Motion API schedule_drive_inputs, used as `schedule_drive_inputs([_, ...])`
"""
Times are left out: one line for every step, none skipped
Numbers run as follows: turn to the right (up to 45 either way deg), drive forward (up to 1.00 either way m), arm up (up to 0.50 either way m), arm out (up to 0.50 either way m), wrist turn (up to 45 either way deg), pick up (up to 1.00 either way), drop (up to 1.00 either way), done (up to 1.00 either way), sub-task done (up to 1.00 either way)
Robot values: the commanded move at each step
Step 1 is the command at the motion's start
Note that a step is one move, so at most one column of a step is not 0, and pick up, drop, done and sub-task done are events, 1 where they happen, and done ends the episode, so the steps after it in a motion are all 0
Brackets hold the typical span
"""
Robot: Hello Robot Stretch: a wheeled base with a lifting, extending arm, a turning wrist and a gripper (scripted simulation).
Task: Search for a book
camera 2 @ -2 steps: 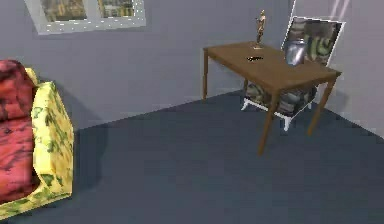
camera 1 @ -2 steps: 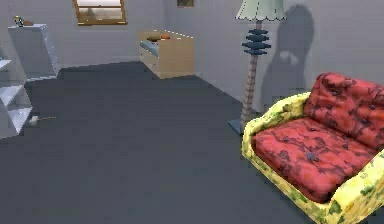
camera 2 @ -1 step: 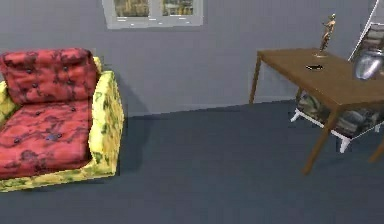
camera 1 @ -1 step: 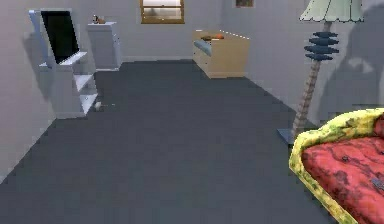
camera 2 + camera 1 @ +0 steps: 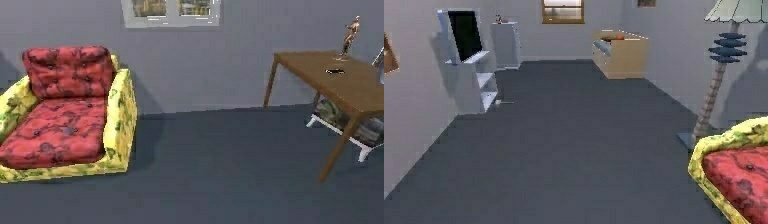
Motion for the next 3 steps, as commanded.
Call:
schedule_drive_inputs([0.0,1.00,0.00,0.00,0.0,0.00,0.00,0.00,0.00])
schedule_drive_inputs([0.0,1.00,0.00,0.00,0.0,0.00,0.00,0.00,0.00])
schedule_drive_inputs([0.0,1.00,0.00,0.00,0.0,0.00,0.00,0.00,0.00])
